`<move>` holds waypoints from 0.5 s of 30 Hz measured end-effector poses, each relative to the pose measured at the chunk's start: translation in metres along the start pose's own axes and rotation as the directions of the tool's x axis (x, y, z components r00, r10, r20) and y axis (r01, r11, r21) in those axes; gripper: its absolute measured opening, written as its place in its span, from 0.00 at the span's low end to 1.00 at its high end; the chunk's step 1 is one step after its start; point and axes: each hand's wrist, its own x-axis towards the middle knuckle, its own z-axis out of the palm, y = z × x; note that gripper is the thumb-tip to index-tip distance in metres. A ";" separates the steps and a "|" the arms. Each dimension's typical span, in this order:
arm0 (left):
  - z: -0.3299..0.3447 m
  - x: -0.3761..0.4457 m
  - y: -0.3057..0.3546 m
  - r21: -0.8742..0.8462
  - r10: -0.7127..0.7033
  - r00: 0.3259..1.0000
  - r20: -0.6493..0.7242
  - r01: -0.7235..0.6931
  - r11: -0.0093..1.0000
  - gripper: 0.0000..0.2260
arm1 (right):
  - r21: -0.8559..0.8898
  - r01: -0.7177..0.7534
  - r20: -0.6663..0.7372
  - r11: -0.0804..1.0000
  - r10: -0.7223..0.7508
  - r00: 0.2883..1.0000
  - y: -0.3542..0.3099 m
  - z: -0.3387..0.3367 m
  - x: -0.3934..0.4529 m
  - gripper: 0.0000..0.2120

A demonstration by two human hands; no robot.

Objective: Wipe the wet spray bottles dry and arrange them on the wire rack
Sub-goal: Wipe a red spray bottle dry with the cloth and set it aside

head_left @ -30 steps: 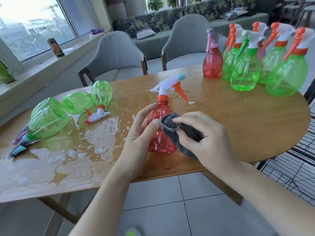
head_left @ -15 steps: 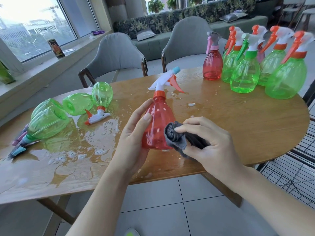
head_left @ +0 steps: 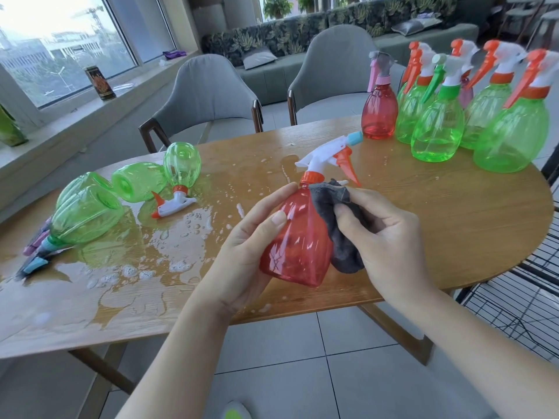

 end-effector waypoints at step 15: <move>-0.007 0.013 0.001 -0.105 -0.029 0.999 0.036 0.032 0.994 0.24 | -0.018 -0.006 0.130 1.000 0.008 0.992 -0.008 -0.004 0.000 0.15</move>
